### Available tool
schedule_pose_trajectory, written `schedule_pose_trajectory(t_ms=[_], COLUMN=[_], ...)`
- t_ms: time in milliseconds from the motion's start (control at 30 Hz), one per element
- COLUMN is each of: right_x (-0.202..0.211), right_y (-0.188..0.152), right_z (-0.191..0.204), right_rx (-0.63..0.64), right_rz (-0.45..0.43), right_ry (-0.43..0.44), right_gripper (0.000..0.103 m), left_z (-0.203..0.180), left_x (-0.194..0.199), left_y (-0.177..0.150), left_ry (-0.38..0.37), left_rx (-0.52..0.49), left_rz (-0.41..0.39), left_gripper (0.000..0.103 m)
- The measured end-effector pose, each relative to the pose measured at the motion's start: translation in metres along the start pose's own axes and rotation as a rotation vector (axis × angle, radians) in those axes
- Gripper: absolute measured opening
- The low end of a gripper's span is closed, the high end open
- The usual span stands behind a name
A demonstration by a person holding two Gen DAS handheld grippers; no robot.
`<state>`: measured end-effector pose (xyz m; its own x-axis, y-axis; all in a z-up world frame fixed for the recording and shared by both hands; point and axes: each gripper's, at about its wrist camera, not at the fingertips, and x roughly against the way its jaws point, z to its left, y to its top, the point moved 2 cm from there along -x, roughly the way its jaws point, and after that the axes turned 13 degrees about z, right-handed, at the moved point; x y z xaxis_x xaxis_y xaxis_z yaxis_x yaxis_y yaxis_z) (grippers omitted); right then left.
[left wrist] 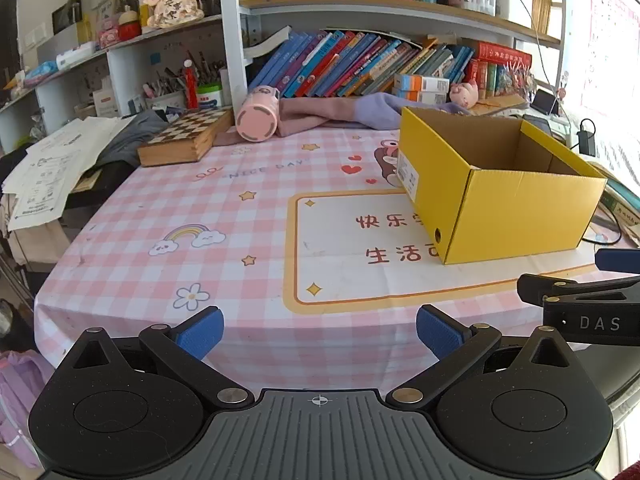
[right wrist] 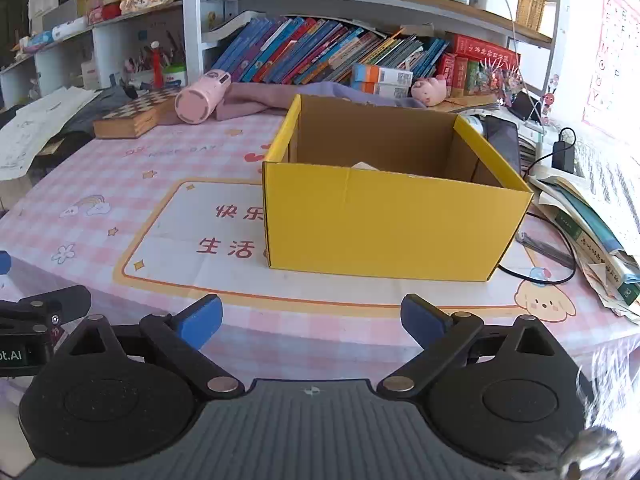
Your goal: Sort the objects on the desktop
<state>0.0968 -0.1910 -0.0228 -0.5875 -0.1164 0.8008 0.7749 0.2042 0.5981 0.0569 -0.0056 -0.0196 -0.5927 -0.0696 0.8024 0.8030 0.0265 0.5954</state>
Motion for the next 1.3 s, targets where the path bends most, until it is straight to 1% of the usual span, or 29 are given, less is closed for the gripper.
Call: schedule_pose_trajectory(t_ms=[100,233,833,1300], right_x=[-0.004,-0.005,-0.003,-0.002], right_y=[0.000,0.003,0.001,0.003], right_z=[0.002,0.004,0.009,0.019], right_rx=[0.004,0.008,0.010,0.027], right_rz=[0.022,0.023,0.028,0.026], right_ry=[0.008,0.014,0.011,0.016], right_gripper=[0.097,0.100,0.101,0.101], left_z=[0.003,0.008,0.013,0.018], left_x=[-0.002,-0.006,-0.003,-0.002], left_y=[0.000,0.000,-0.002,-0.004], left_ry=[0.014,0.025,-0.015,-0.009], left_rx=[0.011,0.029,0.014,0.020], left_rz=[0.014,0.038,0.036,0.039], left_gripper=[0.103,0.103,0.103,0.103])
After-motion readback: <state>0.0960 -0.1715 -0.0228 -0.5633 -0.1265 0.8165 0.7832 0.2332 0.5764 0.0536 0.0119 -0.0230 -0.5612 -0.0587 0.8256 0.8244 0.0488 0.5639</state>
